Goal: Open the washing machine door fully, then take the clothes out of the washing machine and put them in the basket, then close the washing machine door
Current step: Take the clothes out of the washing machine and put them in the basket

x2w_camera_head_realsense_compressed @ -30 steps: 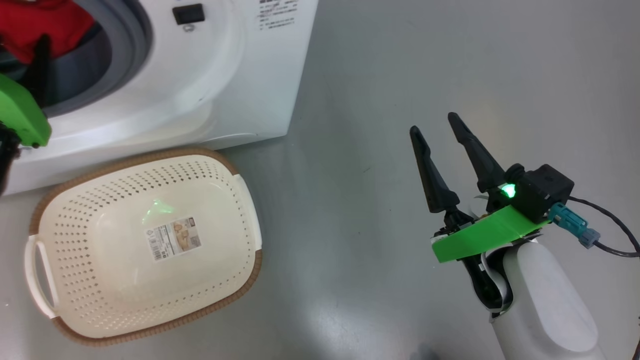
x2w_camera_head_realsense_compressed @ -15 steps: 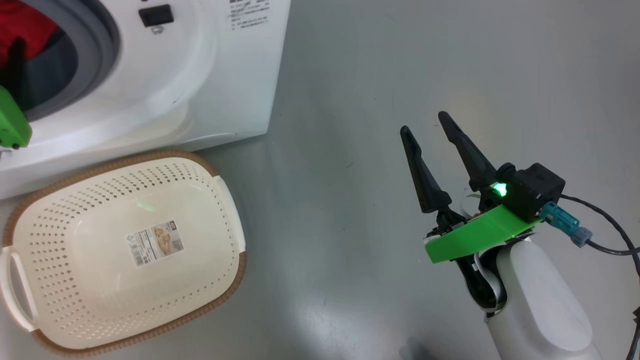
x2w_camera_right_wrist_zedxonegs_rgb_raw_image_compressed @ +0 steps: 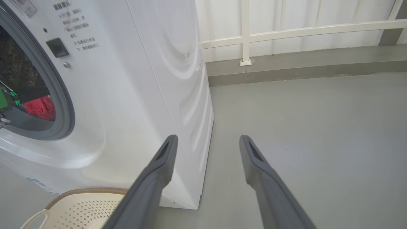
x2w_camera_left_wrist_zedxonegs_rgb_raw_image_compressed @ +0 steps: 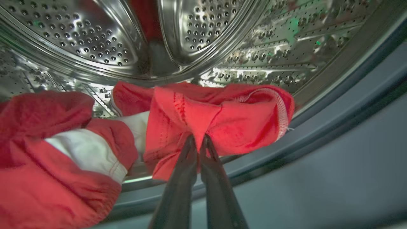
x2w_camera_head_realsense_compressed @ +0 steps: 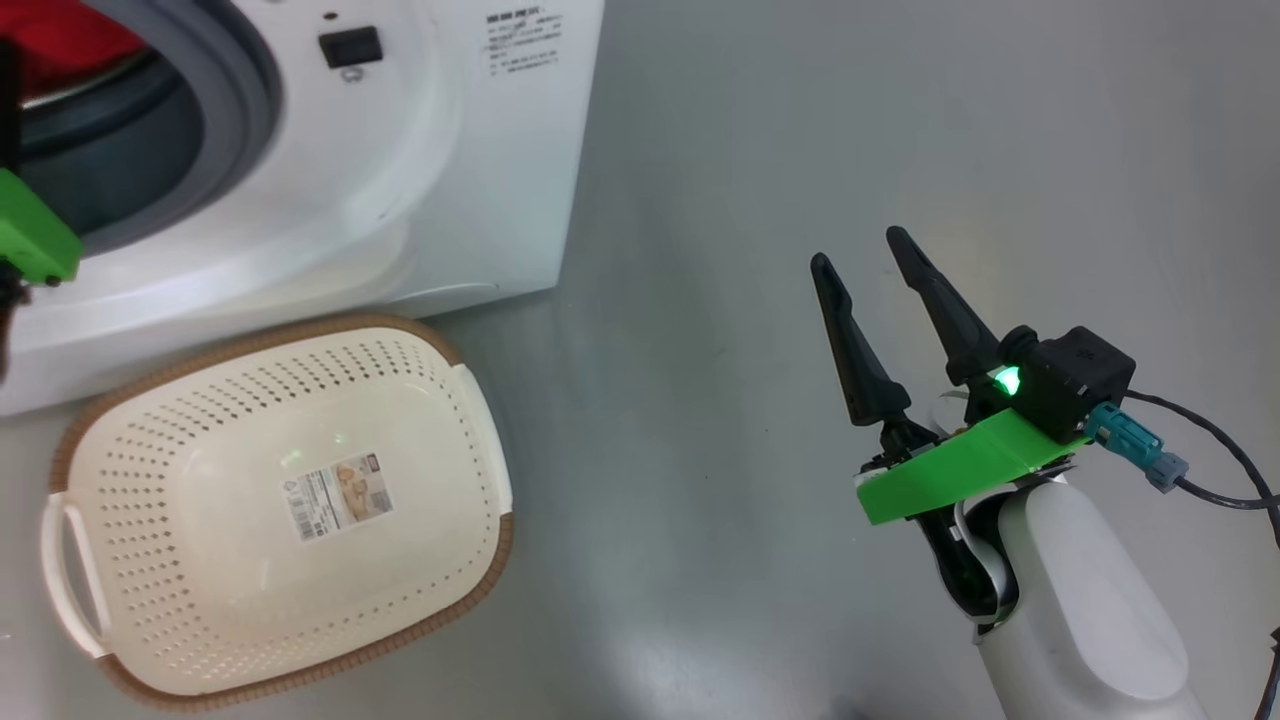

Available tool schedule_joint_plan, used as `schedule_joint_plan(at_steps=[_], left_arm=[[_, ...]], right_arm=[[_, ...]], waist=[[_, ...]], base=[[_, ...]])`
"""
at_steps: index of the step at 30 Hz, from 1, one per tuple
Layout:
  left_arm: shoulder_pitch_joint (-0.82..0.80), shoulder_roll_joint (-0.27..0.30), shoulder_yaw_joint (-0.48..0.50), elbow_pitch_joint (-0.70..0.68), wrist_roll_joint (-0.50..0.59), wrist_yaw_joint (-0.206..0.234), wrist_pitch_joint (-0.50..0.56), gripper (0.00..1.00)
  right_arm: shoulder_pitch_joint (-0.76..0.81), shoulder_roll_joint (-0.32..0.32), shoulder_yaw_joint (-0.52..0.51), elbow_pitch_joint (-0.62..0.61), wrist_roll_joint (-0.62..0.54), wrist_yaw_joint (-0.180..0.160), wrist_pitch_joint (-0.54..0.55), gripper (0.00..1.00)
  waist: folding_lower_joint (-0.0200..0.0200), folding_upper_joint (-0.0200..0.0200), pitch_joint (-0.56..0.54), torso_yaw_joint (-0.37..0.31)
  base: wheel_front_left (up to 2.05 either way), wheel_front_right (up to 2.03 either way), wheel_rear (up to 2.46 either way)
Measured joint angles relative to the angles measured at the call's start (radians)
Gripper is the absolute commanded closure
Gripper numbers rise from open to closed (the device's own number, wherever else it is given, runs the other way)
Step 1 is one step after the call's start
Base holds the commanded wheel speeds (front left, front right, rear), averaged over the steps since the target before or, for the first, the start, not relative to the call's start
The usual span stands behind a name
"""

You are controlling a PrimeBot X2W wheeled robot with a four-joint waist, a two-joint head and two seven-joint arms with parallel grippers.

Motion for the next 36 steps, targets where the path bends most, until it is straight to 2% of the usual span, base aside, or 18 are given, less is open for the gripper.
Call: schedule_joint_plan(at_steps=[6, 8, 13, 16, 21, 27, 36], left_arm=[[0.04, -0.005, 0.013, -0.038, -0.019, 0.0, -0.047, 1.0], [0.066, -0.006, 0.067, -0.063, -0.007, 0.0, -0.047, 1.0], [0.157, -0.023, 0.315, -0.178, 0.145, 0.0, -0.05, 1.0], [0.267, -0.063, 0.451, -0.266, 0.256, 0.0, -0.05, 1.0], [0.436, -0.139, 0.619, -0.434, 0.424, 0.0, -0.05, 1.0], [0.603, -0.203, 0.748, -0.625, 0.545, 0.0, -0.05, 1.0], [0.804, -0.261, 0.866, -0.911, 0.665, 0.0, -0.05, 1.0]], right_arm=[[0.003, -0.004, -0.004, 0.007, 0.0, 0.0, 0.0, 0.0], [0.006, -0.01, -0.007, 0.007, 0.0, 0.0, 0.0, 0.0], [0.043, -0.034, -0.017, 0.007, 0.0, 0.0, 0.0, 0.0], [0.054, -0.041, -0.023, 0.007, 0.0, 0.0, 0.0, 0.0], [0.078, -0.053, -0.036, 0.007, 0.008, 0.0, 0.0, 0.0], [0.088, -0.06, -0.041, 0.007, 0.008, 0.0, 0.0, 0.0], [0.121, -0.068, -0.056, 0.004, 0.009, 0.0, 0.0, 0.0]], waist=[[0.0, 0.0, -0.038, 0.021], [0.0, 0.0, -0.054, 0.031], [0.0, 0.0, -0.093, 0.063], [0.0, 0.0, -0.118, 0.081], [0.0, 0.0, -0.158, 0.11], [0.0, 0.0, -0.189, 0.139], [0.0, 0.0, -0.205, 0.168]], base=[[0.0, 0.0, 0.0], [0.0, 0.0, 0.0], [0.0, 0.0, 0.0], [0.0, 0.0, 0.0], [0.0, 0.0, 0.0], [0.0, 0.0, 0.0], [0.0, 0.0, 0.0]])
